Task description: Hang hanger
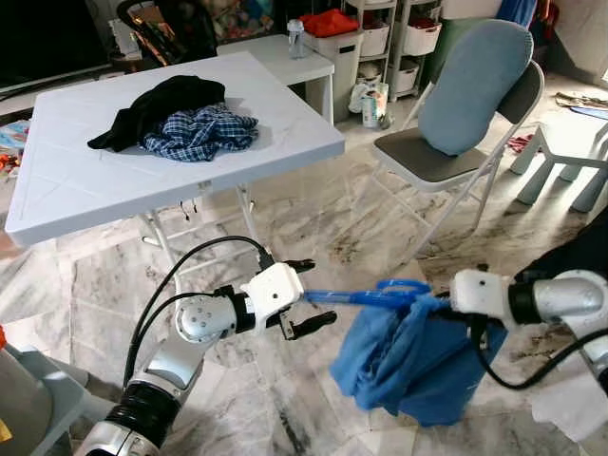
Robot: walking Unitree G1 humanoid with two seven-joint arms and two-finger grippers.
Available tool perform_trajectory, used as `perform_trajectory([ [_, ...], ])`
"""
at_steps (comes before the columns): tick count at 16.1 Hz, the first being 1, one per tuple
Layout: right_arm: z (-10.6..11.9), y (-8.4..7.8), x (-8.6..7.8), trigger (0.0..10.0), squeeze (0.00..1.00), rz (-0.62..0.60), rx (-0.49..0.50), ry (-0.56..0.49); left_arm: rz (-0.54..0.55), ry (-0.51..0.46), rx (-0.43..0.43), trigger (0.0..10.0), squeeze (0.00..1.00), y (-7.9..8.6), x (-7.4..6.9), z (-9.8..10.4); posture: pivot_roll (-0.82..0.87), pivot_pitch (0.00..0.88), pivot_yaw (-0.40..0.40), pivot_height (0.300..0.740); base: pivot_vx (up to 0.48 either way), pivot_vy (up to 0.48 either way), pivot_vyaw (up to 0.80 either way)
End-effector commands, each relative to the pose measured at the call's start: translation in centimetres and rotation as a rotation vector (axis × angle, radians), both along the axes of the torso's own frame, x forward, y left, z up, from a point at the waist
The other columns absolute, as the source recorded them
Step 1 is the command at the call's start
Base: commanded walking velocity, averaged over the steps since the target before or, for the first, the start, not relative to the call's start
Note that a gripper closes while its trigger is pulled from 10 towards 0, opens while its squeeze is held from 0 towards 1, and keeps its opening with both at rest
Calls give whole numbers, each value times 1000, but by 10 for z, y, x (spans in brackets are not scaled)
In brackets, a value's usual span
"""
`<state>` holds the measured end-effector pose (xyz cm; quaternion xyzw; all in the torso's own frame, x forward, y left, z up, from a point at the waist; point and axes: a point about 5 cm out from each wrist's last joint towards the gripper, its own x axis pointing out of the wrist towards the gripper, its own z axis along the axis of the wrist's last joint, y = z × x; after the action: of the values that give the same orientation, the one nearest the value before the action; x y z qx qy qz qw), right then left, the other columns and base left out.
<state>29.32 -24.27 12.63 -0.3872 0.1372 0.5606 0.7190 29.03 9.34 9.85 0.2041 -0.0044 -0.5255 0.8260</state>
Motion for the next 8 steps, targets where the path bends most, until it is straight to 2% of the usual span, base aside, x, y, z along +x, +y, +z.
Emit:
perform_trajectory([
  [1,10,4,1,10000,0,39,25,-31,-2,-5,16,10000,0,3,1,0,-176,0,24,740,0,0,0],
  [4,12,8,-1,10000,0,100,-9,-52,-15,-42,25,10000,0,2,6,4,-181,0,25,740,0,0,0],
  [8,14,19,2,10000,0,109,21,-94,-22,-47,37,10000,0,-1,8,4,-180,0,23,740,0,0,0],
])
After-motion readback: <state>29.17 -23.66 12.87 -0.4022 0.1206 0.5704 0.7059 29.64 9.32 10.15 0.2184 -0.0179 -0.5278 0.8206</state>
